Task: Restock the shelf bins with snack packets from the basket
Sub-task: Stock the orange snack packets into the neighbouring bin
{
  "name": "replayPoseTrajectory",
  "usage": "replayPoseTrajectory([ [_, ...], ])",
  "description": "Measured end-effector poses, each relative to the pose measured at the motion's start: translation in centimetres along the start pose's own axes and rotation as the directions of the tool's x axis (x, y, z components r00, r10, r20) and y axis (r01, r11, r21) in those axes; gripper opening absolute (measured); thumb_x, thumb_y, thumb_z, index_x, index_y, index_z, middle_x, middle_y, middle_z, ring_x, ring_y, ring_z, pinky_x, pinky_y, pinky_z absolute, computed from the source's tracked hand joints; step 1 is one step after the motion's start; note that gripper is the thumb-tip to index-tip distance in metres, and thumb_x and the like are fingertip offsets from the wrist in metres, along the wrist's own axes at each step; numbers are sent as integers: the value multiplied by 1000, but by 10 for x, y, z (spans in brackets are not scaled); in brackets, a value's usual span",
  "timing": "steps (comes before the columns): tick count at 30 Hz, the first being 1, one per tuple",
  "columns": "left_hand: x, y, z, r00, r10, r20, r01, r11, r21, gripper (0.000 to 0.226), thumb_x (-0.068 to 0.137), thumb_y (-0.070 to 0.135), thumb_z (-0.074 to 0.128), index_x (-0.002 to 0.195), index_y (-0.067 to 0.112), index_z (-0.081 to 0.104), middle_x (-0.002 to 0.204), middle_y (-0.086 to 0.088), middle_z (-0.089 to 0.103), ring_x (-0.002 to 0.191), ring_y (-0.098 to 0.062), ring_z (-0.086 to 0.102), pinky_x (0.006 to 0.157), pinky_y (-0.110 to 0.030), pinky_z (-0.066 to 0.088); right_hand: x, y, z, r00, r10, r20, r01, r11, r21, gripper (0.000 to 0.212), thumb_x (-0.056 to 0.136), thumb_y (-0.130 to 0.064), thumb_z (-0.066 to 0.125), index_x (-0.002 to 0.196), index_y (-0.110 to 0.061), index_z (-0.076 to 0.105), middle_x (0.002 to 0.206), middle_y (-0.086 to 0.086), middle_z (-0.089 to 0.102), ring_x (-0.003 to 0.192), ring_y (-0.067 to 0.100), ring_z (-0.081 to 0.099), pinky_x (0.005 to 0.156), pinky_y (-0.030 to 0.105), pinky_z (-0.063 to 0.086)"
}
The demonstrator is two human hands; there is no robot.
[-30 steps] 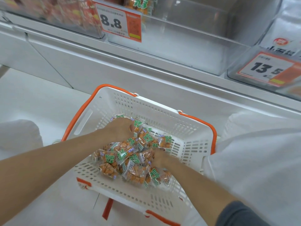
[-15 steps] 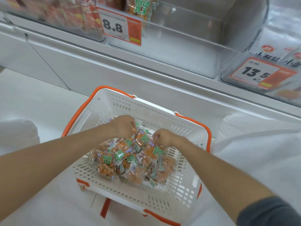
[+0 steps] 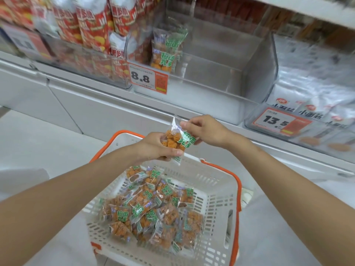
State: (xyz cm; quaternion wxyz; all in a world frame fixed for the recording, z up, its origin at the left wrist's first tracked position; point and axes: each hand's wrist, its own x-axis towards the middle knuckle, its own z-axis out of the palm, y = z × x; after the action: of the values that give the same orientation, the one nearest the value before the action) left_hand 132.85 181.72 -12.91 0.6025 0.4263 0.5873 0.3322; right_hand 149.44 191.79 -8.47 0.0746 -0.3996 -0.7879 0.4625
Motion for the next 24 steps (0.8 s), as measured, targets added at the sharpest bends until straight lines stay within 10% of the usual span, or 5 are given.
replayPoseTrajectory([
  [7,-6,16,-9,995,104,8,-104,985,141,19,79,9,78,93,9,66,76,-5,63,66,-13,59,66,-26,55,-2,-7,-4,993,-90,-77,84,993,-79,46,98,-40,53,66,-9,66,55,10,66,43,13,54,50,23,46],
  [16,-14,60,-37,945,265,-192,-229,955,190,48,71,11,84,113,13,60,98,-8,72,72,-12,68,70,-32,58,3,-57,-31,994,-109,-26,110,991,71,32,81,-13,78,110,-8,66,84,7,69,66,9,61,62,20,52],
  [24,-9,143,-74,851,484,-205,-354,815,458,60,76,31,81,128,19,53,110,9,69,99,-10,68,88,-27,54,37,-103,-81,861,-236,-452,340,926,164,17,80,-4,77,92,-12,69,83,10,66,67,9,58,67,25,50],
])
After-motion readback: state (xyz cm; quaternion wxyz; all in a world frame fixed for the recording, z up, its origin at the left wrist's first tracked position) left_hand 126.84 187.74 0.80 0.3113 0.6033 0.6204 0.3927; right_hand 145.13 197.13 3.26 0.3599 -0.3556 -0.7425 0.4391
